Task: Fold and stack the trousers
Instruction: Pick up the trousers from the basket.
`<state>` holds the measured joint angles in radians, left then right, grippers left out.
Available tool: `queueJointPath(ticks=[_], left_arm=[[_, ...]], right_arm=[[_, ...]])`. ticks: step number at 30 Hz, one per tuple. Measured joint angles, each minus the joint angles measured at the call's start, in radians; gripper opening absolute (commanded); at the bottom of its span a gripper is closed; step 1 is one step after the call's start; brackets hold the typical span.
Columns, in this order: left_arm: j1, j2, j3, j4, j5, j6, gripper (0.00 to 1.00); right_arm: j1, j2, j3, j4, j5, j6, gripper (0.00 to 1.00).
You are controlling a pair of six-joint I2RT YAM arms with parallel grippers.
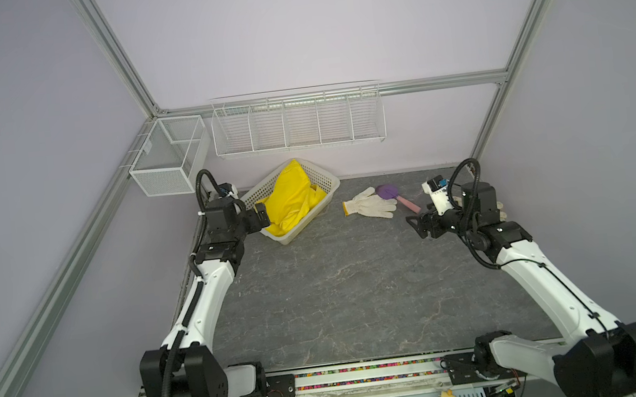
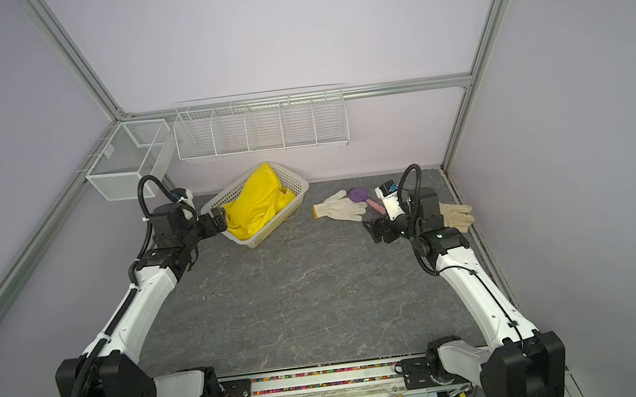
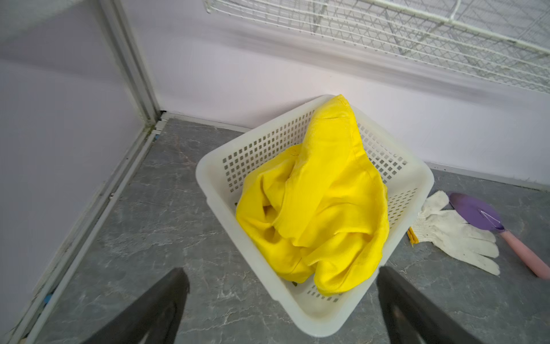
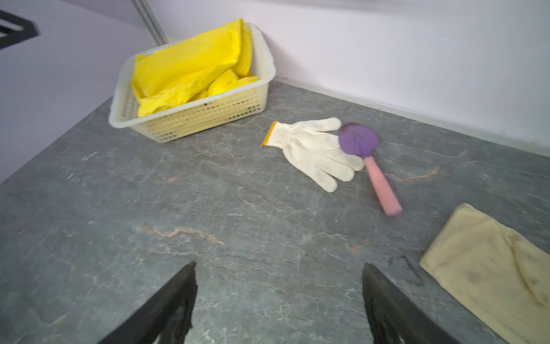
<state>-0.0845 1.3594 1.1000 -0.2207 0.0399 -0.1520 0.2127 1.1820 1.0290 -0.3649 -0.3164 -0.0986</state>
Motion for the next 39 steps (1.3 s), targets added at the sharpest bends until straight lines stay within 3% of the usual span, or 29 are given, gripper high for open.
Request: queueJointPath(ticks=[5, 11, 19, 28, 31, 36, 39], left_arm=[[-0.002, 0.201, 0.143, -0.035, 0.077, 0.057, 0.99], [-0.005, 0.415, 0.309, -0.055, 0.118, 0.129, 0.99], [-0.01, 0.655, 0.512, -0.099, 0.073, 0.172, 0.99], [-0.042, 0.79, 0.603, -0.15, 0.096, 0.176, 0.97], [-0.06, 0.822, 0.656, -0.186, 0.116, 0.184, 0.88], [-0.066, 0.856, 0.725, -0.257, 0.16, 0.208, 0.54], [-0.066, 0.874, 0.756, -0.304, 0.185, 0.227, 0.25]], right_arm=[[0.121, 0.068, 0.045, -0.062, -0.035, 0.002, 0.88], [0.187, 0.135, 0.061, -0.08, -0.04, 0.002, 0.88], [0.208, 0.16, 0.065, -0.081, -0.042, 0.006, 0.88], [0.208, 0.162, 0.065, -0.08, -0.079, 0.047, 0.88], [0.208, 0.163, 0.065, -0.08, -0.085, 0.051, 0.88], [0.208, 0.173, 0.065, -0.08, -0.092, 0.058, 0.88], [0.208, 0.179, 0.065, -0.08, -0.092, 0.058, 0.88]])
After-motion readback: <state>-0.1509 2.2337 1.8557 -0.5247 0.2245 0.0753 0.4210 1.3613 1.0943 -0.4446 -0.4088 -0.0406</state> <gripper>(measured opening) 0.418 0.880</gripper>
